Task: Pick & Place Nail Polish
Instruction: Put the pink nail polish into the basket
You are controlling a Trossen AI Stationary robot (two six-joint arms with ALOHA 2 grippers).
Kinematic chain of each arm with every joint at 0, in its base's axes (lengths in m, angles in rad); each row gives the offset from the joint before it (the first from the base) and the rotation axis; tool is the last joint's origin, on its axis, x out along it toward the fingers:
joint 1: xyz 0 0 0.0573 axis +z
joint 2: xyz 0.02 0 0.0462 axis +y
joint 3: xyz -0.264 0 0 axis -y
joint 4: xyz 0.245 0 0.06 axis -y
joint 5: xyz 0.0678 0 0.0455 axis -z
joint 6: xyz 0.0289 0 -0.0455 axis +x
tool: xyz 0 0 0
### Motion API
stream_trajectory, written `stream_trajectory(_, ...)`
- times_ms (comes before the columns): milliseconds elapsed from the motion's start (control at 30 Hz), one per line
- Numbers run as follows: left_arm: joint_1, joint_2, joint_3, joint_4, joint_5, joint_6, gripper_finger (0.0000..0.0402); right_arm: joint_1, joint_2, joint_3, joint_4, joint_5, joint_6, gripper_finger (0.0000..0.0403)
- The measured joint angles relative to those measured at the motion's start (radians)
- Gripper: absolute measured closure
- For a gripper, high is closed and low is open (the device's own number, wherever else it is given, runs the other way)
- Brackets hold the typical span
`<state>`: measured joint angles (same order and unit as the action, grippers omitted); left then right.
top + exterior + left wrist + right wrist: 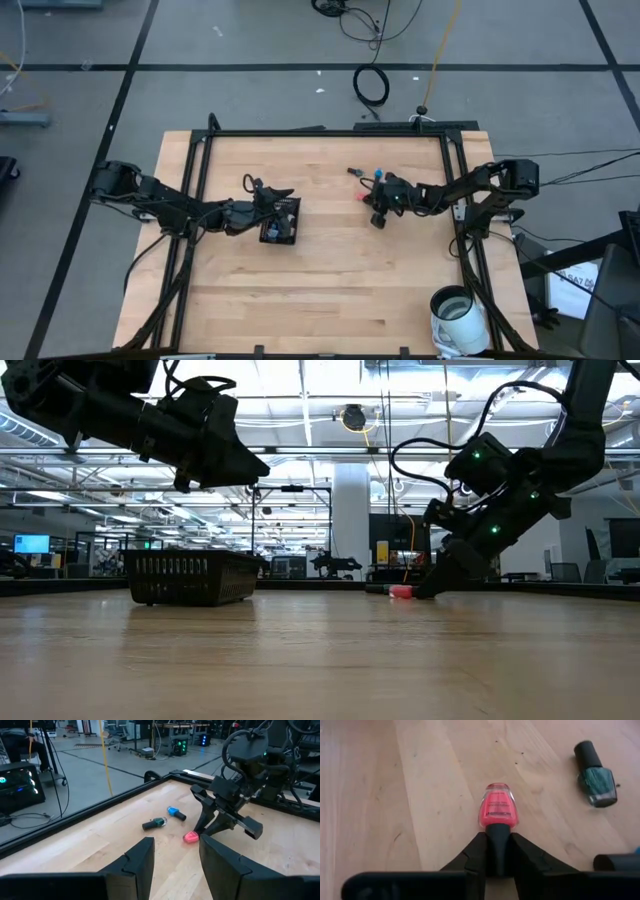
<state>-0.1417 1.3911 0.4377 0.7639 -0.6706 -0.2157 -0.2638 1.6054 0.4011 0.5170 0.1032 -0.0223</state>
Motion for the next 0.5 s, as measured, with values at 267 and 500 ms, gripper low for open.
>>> stream_trajectory(267, 0.012, 0.0, 0.0, 0.0, 0.037, -0.119, 0.0247, 0.073, -0.025, -0.002, 0.118, 0.05, -0.165, 0.0352)
stream_trajectory(500, 0.092, 0.02, 0.0, -0.004, 0.32, -0.401, 0.0247, 0.255, -0.106, 0.07, 0.138, 0.297, -0.401, 0.0352)
